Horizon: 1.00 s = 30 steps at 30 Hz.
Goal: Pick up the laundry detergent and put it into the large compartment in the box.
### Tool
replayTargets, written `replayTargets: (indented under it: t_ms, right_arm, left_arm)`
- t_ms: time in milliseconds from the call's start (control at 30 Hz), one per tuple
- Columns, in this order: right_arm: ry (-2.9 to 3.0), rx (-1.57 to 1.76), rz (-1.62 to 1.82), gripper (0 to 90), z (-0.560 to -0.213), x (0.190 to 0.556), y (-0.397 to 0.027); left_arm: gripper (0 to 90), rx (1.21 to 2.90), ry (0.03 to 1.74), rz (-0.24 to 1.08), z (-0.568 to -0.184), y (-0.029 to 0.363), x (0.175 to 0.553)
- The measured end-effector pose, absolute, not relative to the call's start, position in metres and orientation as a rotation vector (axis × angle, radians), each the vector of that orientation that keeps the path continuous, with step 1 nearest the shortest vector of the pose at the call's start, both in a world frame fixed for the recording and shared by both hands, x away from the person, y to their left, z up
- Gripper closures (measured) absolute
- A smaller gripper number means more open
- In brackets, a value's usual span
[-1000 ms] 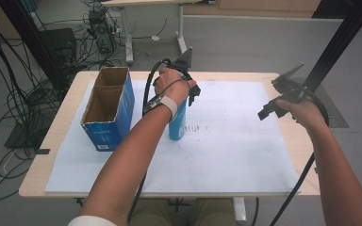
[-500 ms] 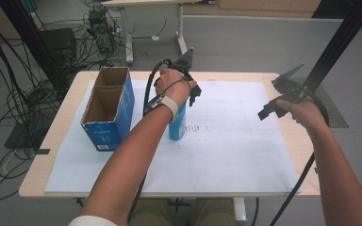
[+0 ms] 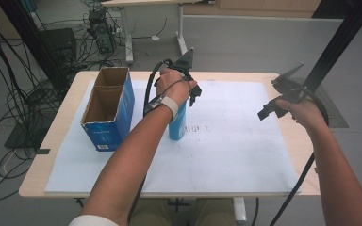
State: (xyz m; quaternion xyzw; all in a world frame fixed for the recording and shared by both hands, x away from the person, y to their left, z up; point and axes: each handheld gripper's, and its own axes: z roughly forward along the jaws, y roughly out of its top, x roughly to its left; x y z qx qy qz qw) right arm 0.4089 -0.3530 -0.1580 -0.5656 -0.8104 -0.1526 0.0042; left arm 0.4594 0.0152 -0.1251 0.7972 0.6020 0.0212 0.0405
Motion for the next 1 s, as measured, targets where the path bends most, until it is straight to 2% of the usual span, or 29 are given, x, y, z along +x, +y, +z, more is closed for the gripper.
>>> replayTargets:
  t_ms: [1000]
  right_arm:
    - [-2.525, -1.777, -0.470, 7.9, -0.166, 0.410, -0.356]
  left_arm:
    - [14.7, 2.463, 1.839, 0.087, -0.139, 0.008, 0.463]
